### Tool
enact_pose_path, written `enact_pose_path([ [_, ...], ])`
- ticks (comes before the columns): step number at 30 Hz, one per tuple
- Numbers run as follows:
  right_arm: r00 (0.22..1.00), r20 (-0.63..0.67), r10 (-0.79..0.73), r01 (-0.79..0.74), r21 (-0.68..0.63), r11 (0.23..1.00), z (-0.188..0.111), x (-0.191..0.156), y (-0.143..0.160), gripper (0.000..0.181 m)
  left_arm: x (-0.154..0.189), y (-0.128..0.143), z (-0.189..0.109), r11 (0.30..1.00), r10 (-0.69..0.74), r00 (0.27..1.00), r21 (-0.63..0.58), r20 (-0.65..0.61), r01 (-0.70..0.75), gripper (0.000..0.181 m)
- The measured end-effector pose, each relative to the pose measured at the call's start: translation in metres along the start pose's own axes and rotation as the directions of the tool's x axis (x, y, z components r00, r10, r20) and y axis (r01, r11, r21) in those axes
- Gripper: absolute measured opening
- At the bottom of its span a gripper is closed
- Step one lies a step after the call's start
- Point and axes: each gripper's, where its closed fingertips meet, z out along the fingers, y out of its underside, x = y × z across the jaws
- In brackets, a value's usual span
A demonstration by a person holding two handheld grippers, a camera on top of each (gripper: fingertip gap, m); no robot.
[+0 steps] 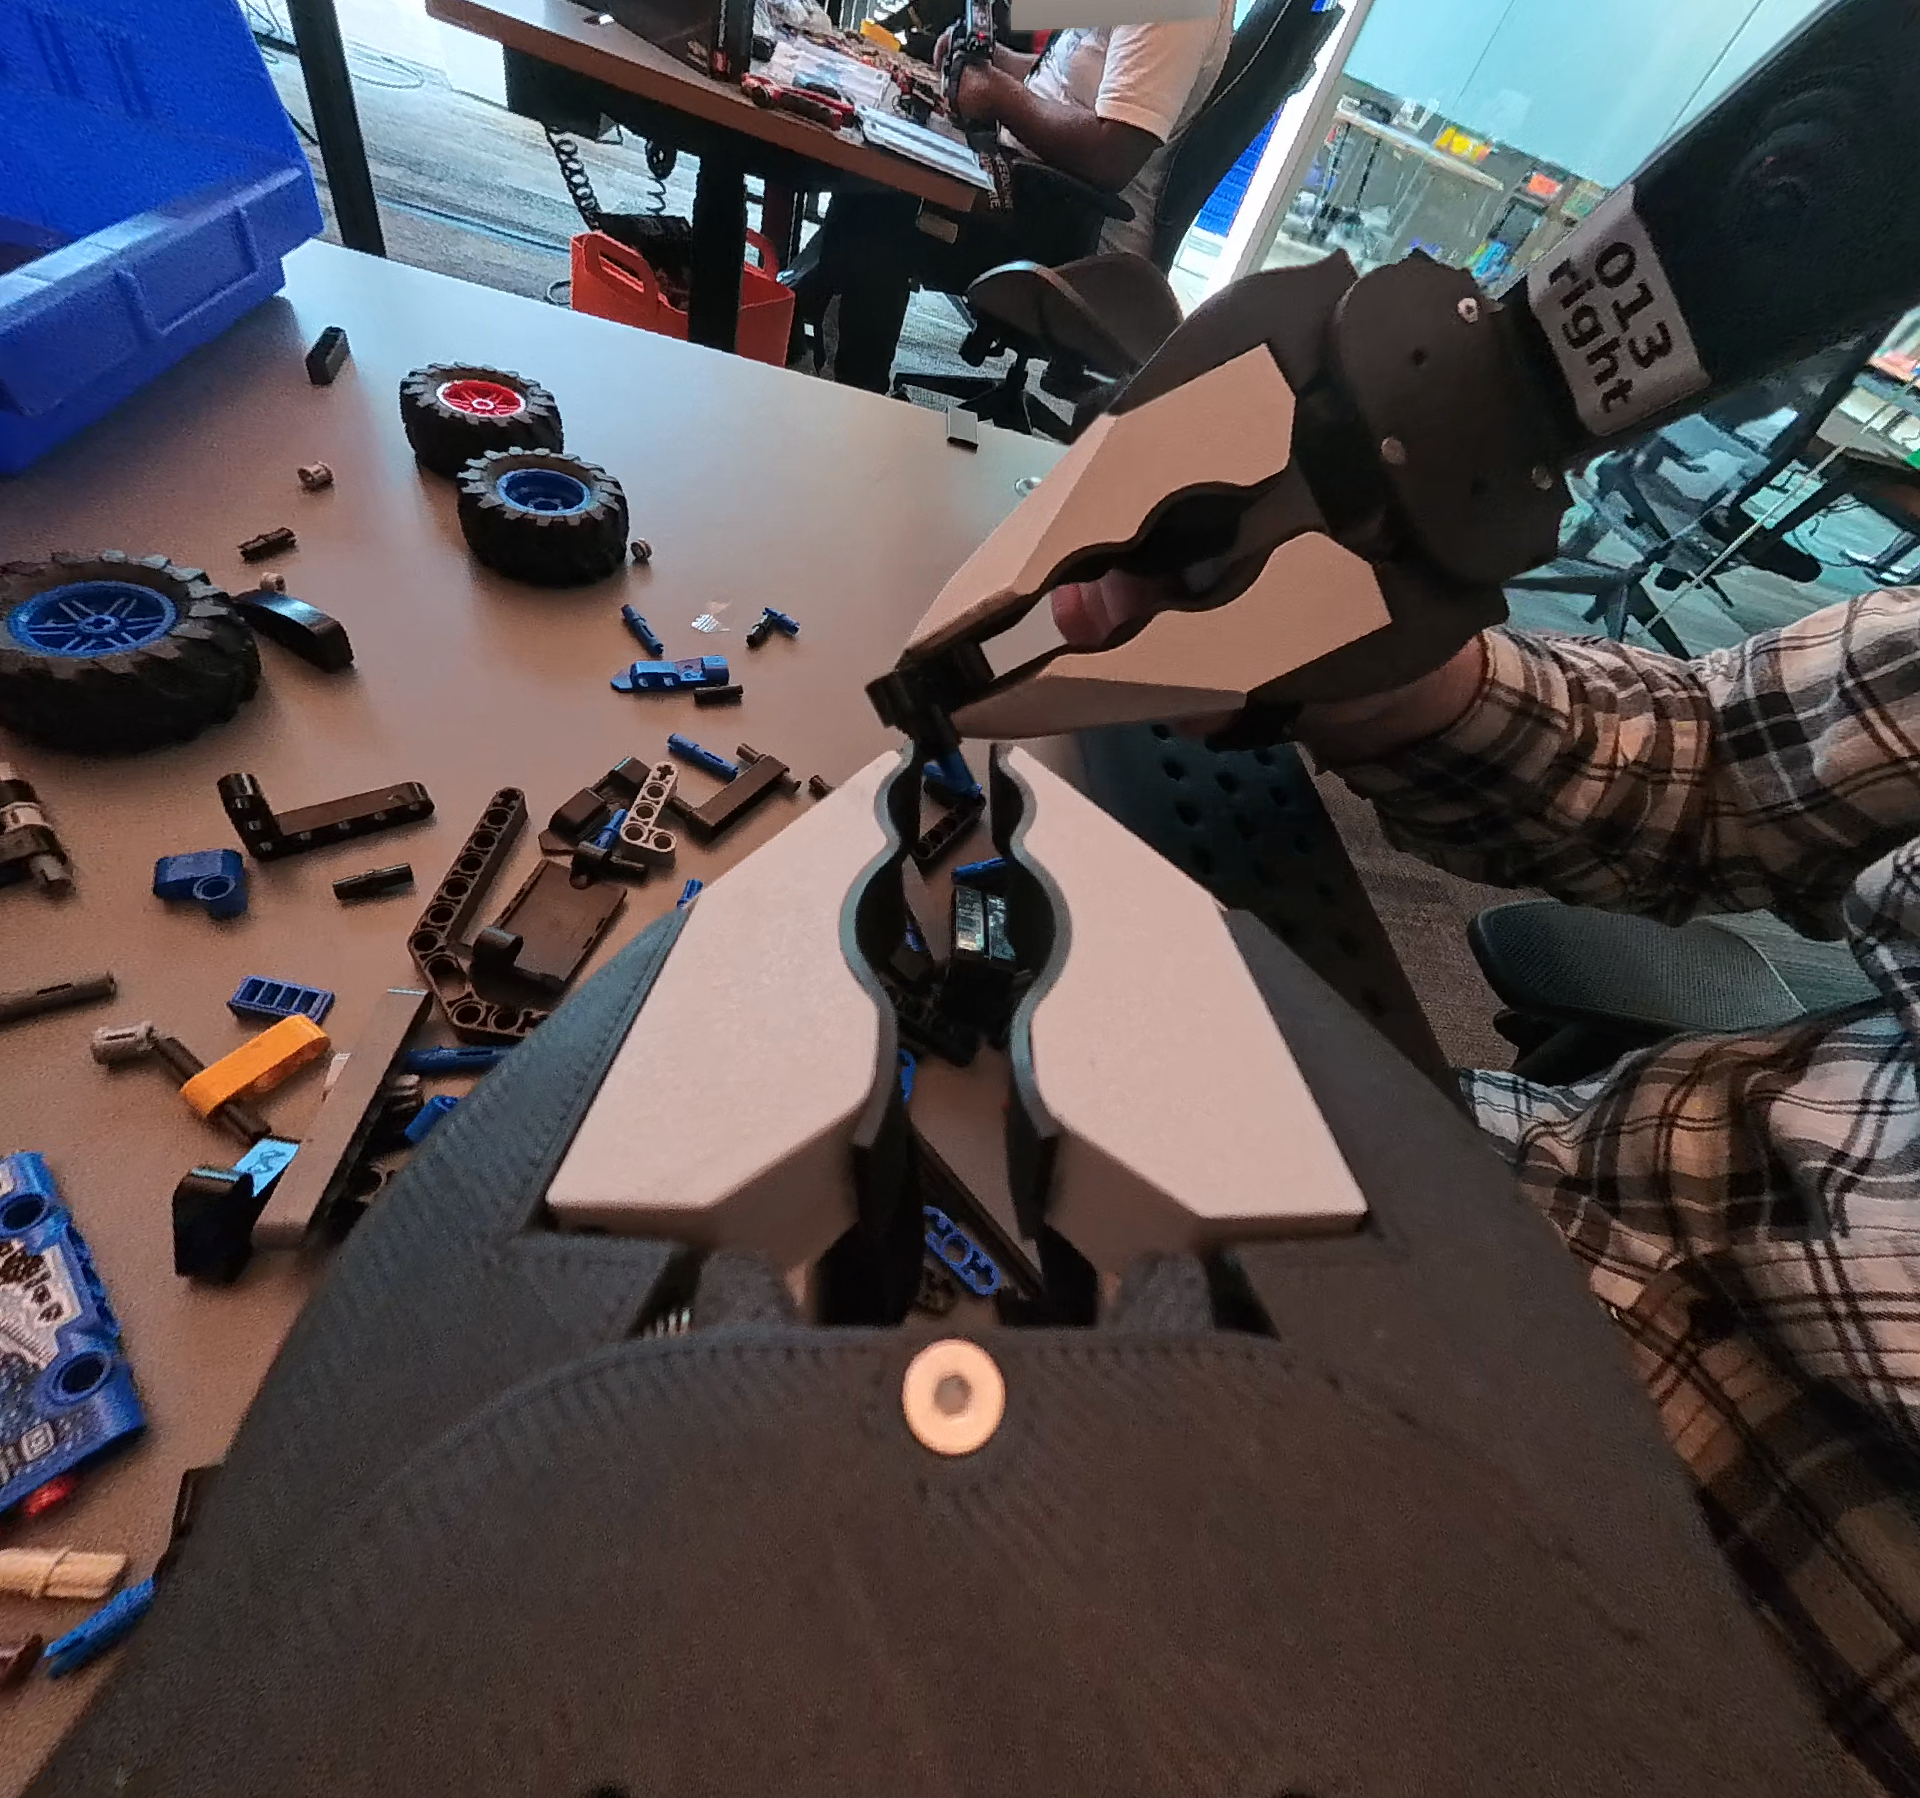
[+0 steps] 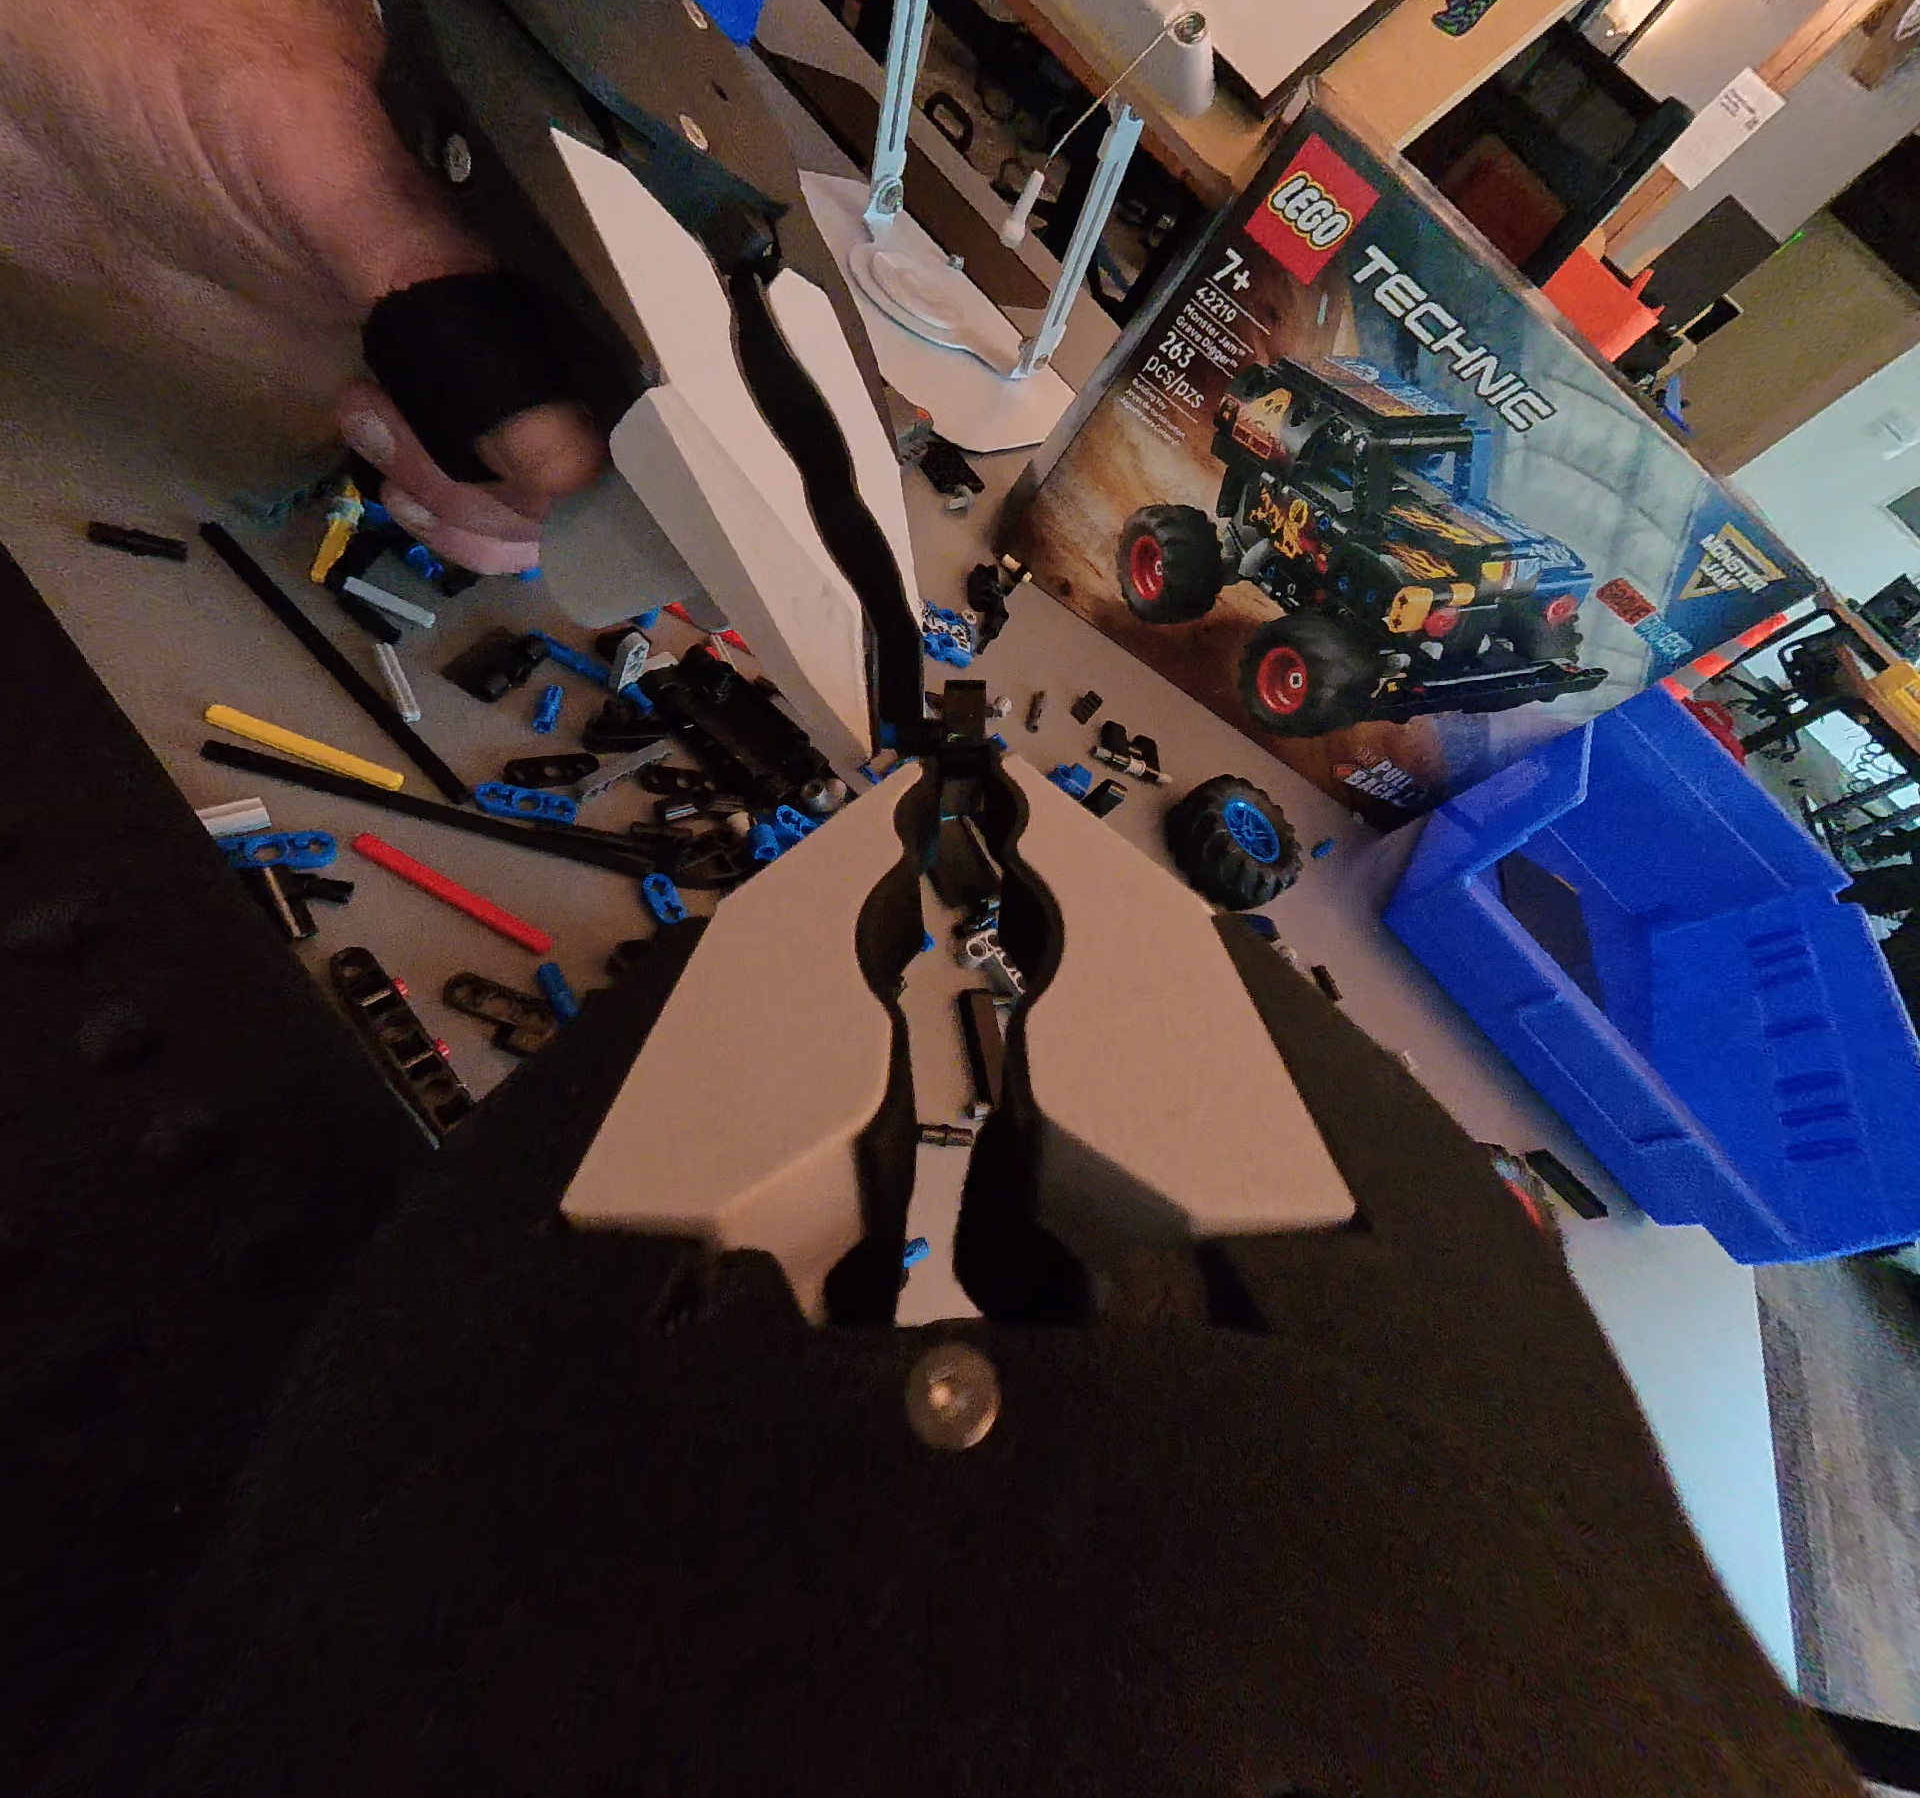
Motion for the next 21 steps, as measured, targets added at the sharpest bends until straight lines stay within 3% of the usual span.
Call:
enact_pose_path([
  [12,0.993,-0.077,-0.091,0.091,-0.001,0.996,0.002,-0.003,-0.004,0.01,-0.005,0.003,-0.002,0.999,0.009,0.999,-0.031,0.035,-0.008,0.001],
  [18,0.994,-0.107,-0.01,0.008,-0.026,1.0,0.005,0.004,0.0,0.005,-0.009,0.001,0.0,0.998,0.063,0.992,-0.038,0.113,-0.059,0.002],
  [21,0.99,-0.129,0.056,-0.059,-0.015,0.998,0.007,0.009,-0.001,0.004,-0.013,-0.002,-0.001,0.983,0.18,0.96,-0.081,0.213,-0.166,0.002],
])
